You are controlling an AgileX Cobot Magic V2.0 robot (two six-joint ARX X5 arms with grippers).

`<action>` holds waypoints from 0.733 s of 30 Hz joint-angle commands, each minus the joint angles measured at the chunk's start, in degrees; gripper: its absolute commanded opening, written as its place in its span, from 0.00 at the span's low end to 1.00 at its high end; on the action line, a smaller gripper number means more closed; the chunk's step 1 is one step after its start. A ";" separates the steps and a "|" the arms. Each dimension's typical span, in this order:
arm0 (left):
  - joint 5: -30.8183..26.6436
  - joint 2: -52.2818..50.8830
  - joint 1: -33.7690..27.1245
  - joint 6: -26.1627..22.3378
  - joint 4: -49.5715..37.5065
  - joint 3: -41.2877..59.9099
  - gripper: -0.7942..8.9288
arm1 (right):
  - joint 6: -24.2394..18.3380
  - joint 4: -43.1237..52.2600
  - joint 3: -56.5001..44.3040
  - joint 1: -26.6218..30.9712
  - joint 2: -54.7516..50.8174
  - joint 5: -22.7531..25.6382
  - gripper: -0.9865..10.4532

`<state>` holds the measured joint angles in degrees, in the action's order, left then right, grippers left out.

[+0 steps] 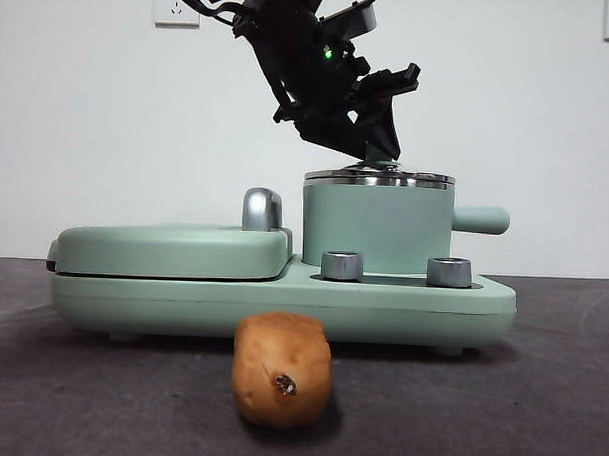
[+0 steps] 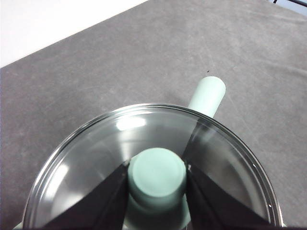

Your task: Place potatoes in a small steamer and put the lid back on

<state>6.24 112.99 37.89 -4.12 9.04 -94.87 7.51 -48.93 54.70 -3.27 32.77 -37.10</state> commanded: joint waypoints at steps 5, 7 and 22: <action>-0.35 -6.27 0.37 -1.22 0.00 -2.25 0.23 | -0.04 -0.90 1.01 -0.09 0.46 0.42 0.47; -0.35 -8.41 0.37 -1.22 1.64 -2.25 0.22 | -0.04 -1.05 1.01 -0.09 0.46 2.73 0.47; -0.33 -25.51 -1.36 -1.22 24.52 -2.25 0.22 | 5.49 -4.48 1.03 -10.82 8.04 7.67 0.47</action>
<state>5.93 88.73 36.47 -4.95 34.15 -95.29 10.76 -53.87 54.72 -12.67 39.79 -30.00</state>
